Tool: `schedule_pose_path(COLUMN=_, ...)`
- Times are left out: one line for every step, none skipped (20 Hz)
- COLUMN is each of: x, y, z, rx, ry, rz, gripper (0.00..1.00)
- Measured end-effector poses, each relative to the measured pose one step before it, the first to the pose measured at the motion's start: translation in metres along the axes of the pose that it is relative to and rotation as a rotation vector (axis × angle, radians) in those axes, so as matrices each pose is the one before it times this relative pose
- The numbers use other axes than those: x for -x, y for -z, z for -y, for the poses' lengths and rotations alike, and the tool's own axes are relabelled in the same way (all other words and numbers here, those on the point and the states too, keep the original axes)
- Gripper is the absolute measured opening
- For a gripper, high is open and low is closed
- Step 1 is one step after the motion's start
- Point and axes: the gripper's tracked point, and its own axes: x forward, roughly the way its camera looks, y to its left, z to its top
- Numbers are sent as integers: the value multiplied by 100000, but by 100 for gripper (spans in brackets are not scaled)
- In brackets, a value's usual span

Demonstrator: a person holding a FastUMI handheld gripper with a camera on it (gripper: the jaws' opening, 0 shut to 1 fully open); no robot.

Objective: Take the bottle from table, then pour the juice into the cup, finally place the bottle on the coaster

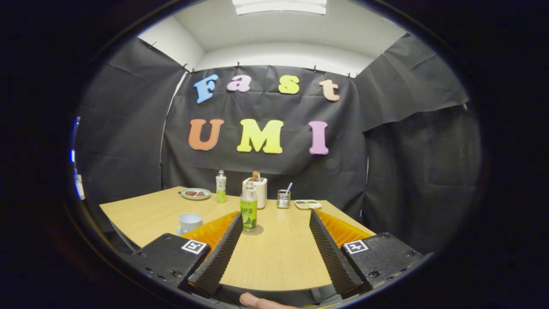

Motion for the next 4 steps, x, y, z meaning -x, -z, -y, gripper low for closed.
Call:
schedule_pose_path(x=-57, y=26, z=183, rx=-133, ry=249, rz=-137, gripper=100)
schedule_pose_path(x=-7, y=-28, z=88, rx=-210, ry=302, rz=-75, gripper=100)
schedule_pose_path(x=-53, y=21, z=61, rx=-186, ry=191, rz=-75, gripper=100)
schedule_pose_path(x=-17, y=56, z=44, rx=-34, ry=75, rz=-250, gripper=100)
